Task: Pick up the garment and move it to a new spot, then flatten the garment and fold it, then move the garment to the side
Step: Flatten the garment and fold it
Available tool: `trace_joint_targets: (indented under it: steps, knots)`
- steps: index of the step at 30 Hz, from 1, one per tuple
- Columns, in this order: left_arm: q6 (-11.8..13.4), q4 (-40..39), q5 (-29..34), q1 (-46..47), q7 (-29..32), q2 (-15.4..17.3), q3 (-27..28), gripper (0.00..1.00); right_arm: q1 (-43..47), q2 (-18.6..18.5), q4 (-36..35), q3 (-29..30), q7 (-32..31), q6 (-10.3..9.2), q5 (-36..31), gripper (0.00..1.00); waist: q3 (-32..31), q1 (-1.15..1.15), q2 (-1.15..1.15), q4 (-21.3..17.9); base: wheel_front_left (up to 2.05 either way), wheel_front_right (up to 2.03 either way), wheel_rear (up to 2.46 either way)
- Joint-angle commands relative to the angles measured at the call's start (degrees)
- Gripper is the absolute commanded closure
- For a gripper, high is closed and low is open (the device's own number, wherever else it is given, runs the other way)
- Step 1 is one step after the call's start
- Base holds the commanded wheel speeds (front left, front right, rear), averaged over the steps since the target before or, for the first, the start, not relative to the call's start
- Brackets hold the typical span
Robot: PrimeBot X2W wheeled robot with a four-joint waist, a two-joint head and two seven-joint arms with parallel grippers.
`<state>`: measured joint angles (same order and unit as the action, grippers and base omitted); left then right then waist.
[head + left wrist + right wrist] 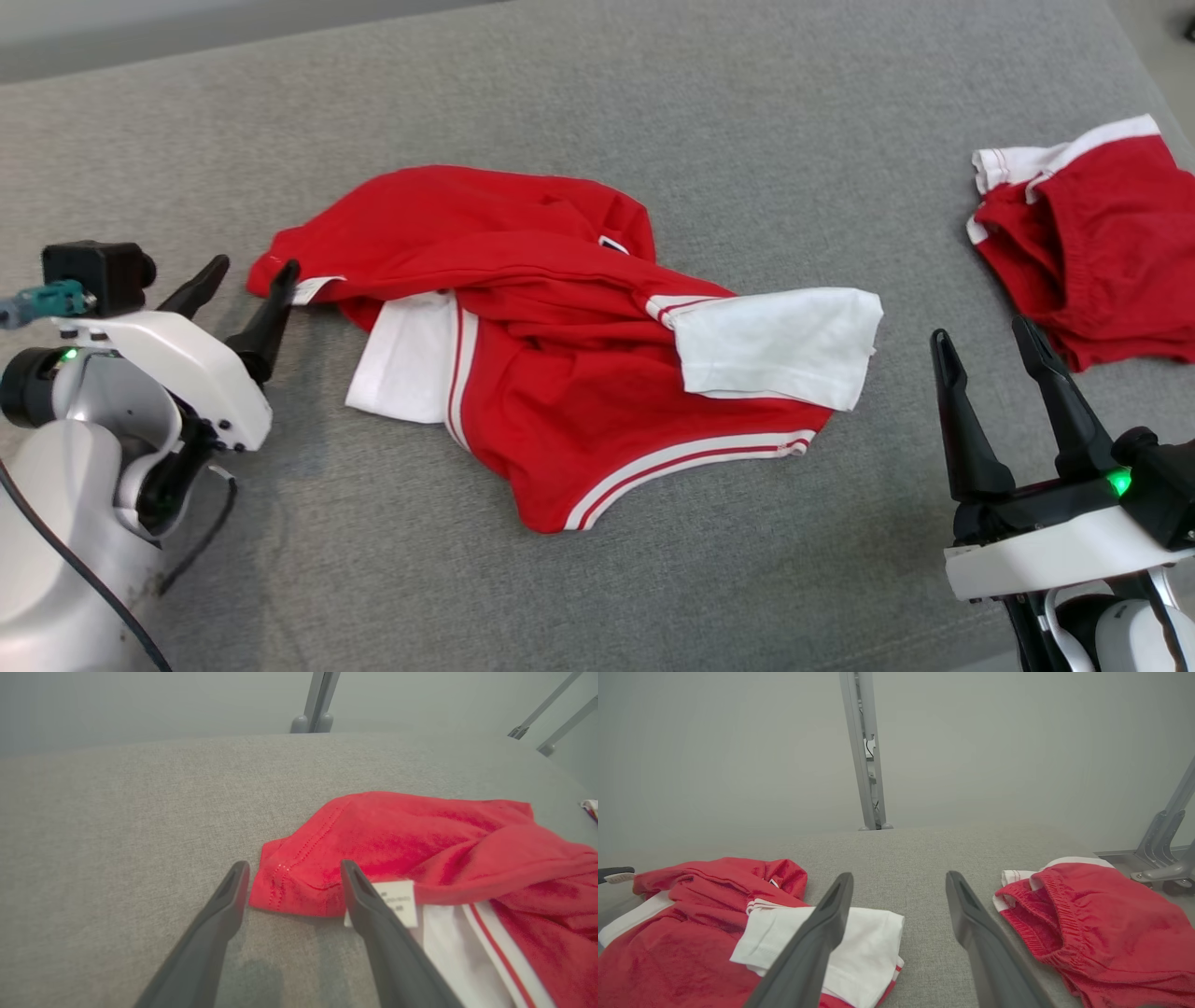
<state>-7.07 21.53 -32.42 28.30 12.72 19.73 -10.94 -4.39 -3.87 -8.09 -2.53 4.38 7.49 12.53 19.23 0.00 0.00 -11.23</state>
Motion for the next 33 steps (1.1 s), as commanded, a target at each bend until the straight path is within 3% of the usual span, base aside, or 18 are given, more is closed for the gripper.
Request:
trace_joint_targets:
  steps: [1,10,11,13,23,27,33]
  knots:
    - [-0.41,2.40,-1.59,2.25,1.00,1.21,-0.13,0.00,-1.01,0.10,0.60,-0.21,0.90,0.00,0.25,0.00,2.21,0.00,0.00,-2.17,0.00,0.00,0.00]
    - [-0.36,9.86,-9.17,5.74,7.19,3.52,-4.45,0.00,-2.12,0.44,2.32,-0.80,1.86,0.00,0.85,0.00,3.57,0.00,0.00,-3.14,0.00,0.00,0.00]
    - [-0.36,9.84,-10.14,5.81,7.16,3.52,-5.00,0.06,-2.15,0.45,2.38,-0.79,1.90,0.00,0.89,0.00,3.57,0.00,0.00,-3.09,0.00,0.00,0.00]
    - [-0.37,9.20,-11.60,5.93,6.60,3.83,-6.27,1.00,-2.24,0.46,2.49,-0.67,1.93,0.00,0.99,0.00,3.49,0.00,0.00,-2.89,0.00,0.00,0.00]
    - [-0.22,2.67,-12.42,3.21,-1.20,6.02,-7.21,1.00,-1.37,0.01,1.75,1.19,1.00,0.00,0.55,0.00,1.75,0.00,0.00,-0.23,0.00,0.00,0.00]
    - [1.75,-4.62,-12.74,-2.16,-4.14,6.15,-6.09,1.00,-0.89,-0.57,1.14,2.37,0.14,0.00,0.78,0.00,0.89,0.00,0.00,1.91,0.00,0.00,0.00]
    - [7.37,-17.13,-13.44,-13.97,-6.29,6.00,-4.20,1.00,-0.05,-1.41,0.12,4.88,-1.66,0.00,0.79,0.00,-0.09,0.00,0.00,5.57,0.00,0.00,0.00]
